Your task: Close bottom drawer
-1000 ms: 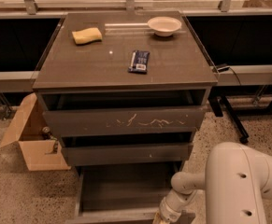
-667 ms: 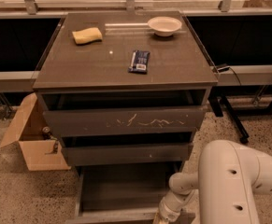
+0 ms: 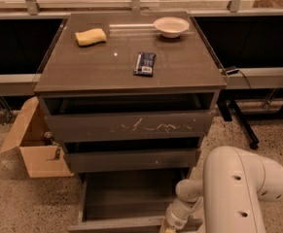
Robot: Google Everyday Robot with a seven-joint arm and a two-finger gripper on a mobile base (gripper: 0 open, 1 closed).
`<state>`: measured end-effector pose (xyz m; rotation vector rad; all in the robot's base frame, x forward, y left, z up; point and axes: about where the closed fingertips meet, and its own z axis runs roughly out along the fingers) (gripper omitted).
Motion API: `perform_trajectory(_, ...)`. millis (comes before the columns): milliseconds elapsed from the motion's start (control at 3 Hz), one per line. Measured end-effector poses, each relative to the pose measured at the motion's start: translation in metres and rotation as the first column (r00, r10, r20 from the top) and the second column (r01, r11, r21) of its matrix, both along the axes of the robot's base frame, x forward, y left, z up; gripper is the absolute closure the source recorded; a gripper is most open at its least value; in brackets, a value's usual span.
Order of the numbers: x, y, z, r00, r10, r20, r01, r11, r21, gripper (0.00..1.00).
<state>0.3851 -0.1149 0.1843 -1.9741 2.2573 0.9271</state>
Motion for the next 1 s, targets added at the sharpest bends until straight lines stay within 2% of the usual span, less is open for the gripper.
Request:
perform_trajectory(333, 0.008, -0.005, -0.005, 0.9999, 0.007, 0.013, -0.007, 1.000, 0.002, 0.12)
perform_trajectory(667, 0.005, -0.005, -0.001, 0.9999, 0.007, 0.013, -0.007, 1.000, 0.002, 0.00)
perform_trajectory(1000, 0.028, -0.030, -0.002, 0.9964, 0.009, 0.084, -0.011, 1.000, 0.020, 0.00)
